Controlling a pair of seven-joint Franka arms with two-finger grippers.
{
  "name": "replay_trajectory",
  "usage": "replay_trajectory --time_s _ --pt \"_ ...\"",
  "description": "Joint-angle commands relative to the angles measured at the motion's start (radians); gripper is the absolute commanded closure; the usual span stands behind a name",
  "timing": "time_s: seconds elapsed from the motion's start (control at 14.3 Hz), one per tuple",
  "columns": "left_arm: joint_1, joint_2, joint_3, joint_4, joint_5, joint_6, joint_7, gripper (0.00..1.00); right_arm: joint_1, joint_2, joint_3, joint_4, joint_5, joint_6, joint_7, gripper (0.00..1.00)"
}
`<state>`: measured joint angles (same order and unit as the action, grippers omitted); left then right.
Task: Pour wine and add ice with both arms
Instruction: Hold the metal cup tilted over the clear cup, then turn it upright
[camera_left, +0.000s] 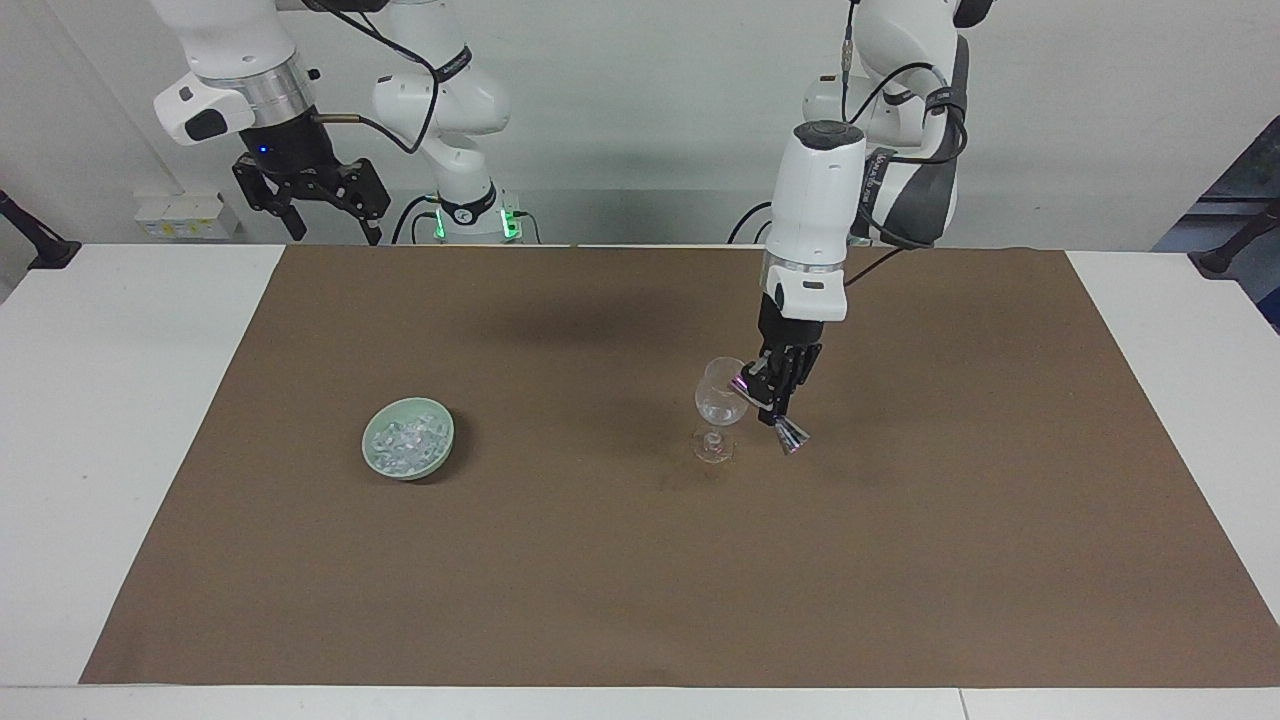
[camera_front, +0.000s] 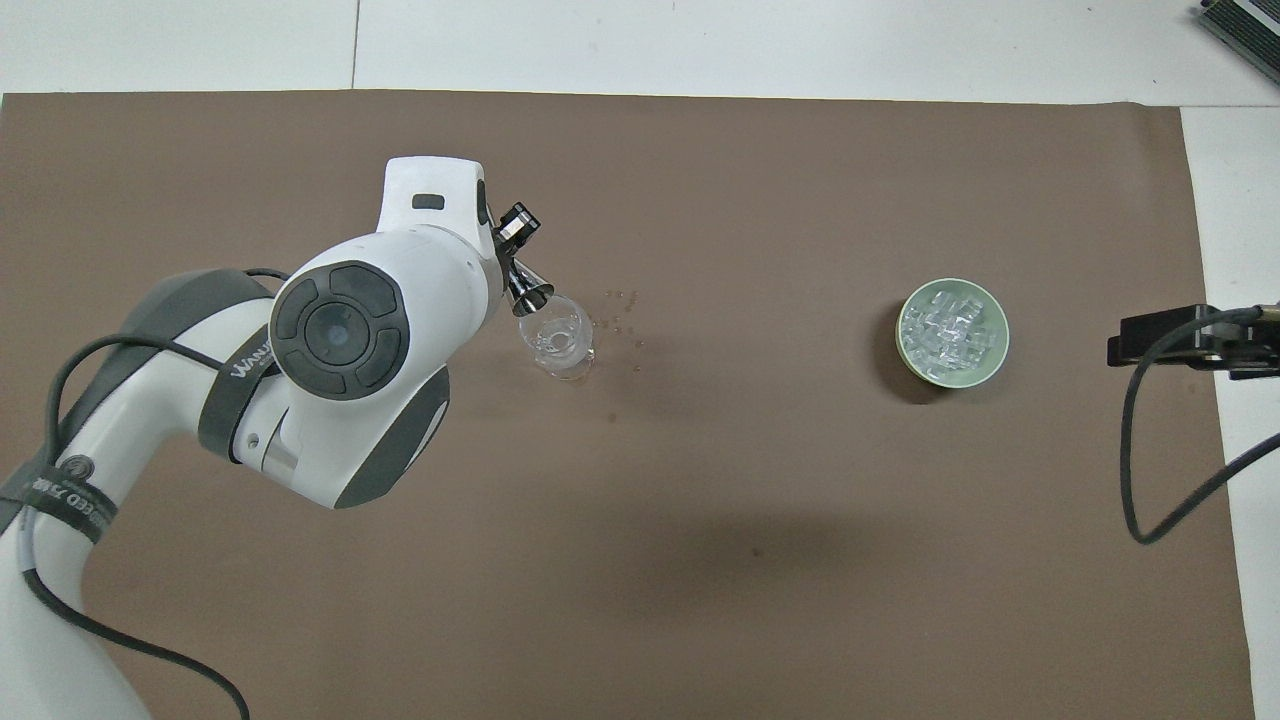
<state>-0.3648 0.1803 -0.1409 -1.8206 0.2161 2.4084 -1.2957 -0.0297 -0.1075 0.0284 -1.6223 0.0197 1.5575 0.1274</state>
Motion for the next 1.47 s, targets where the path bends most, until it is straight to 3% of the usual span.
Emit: replay_trajectory --time_s 0.0,0.63,0.91,1.12,1.4 --pt "-0.023 -0.018 0.018 -0.017 0.026 -0.006 -0.025 1.00 -0.019 -0.014 0.007 -0.016 0.017 0.021 -0.034 0.00" --pt "-0.017 -0.061 0.017 0.010 -0.001 -0.098 -0.019 1.00 -0.024 -0.014 0.007 -0.019 0.014 0.026 -0.040 0.00" --pt "0.010 -0.054 0.030 0.046 -0.272 -0.205 -0.017 1.00 -0.024 -0.017 0.007 -0.022 0.011 0.027 -0.038 0.00" --pt "0.113 -0.051 0.032 0.052 -0.510 -0.293 -0.016 1.00 -0.026 -0.017 0.005 -0.022 0.008 0.026 -0.038 0.00" --pt "0.234 -0.044 0.030 0.040 -0.734 -0.365 -0.022 1.00 -0.038 -0.015 0.007 -0.025 0.008 0.058 -0.038 0.00"
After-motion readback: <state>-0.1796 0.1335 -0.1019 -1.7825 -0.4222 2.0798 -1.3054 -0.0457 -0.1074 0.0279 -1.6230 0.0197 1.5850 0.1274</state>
